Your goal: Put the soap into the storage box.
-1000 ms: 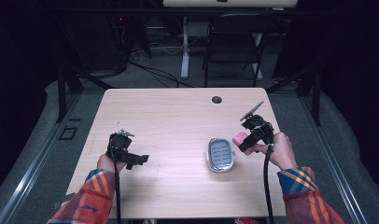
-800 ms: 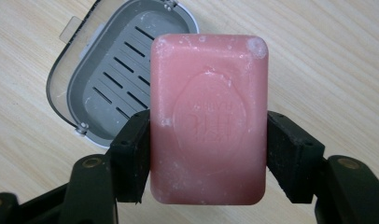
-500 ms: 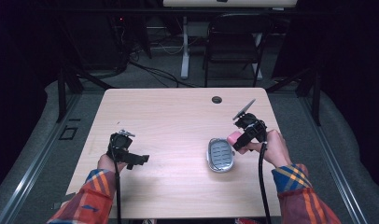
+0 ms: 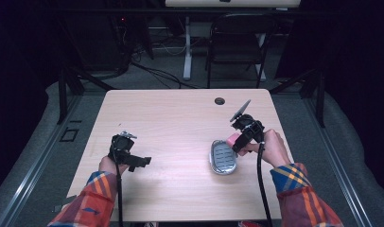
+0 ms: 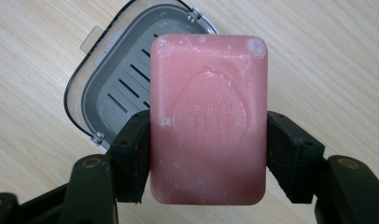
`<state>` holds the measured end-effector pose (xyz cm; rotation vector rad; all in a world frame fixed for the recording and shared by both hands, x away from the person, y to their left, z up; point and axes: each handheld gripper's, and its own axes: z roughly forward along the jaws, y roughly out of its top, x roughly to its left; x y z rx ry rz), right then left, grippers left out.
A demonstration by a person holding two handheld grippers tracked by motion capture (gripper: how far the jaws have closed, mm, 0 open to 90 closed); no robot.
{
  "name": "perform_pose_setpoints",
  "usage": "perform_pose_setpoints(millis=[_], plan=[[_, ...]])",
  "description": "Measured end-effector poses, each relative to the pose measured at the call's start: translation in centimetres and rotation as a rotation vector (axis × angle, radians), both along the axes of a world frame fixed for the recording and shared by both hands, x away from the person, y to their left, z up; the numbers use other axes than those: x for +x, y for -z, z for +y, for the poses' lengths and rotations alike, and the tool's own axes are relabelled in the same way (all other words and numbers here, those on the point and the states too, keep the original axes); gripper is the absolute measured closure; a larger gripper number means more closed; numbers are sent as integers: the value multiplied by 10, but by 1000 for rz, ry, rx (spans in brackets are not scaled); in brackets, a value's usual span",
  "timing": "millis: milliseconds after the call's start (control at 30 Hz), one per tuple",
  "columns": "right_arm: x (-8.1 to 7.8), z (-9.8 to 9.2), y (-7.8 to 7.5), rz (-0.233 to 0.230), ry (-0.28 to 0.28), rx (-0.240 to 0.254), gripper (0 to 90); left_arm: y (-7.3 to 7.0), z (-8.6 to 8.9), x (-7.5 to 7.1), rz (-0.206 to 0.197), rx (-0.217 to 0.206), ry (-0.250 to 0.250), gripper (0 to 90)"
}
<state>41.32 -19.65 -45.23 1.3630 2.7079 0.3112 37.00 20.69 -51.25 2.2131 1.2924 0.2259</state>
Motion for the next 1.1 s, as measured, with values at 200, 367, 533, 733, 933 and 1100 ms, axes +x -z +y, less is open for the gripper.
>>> perform_pose_setpoints(millis=[200,367,533,733,933,1100], plan=[[6,11,3,18,-23,-53,372,0,0,0,-1,-1,0,2],[8,16,8,29,-23,-58,372,0,1,0,2,0,-1,3],[9,25,15,34,-18,-79,372,0,0,0,2,-1,1,3],[12,35,22,50,-16,-116,371,0,0,0,2,-2,1,2],[13,41,32,55,-5,-120,371,0,0,1,6,-6,1,3],[12,48,33,60,-9,-139,370,0,-3,3,7,-4,6,3]])
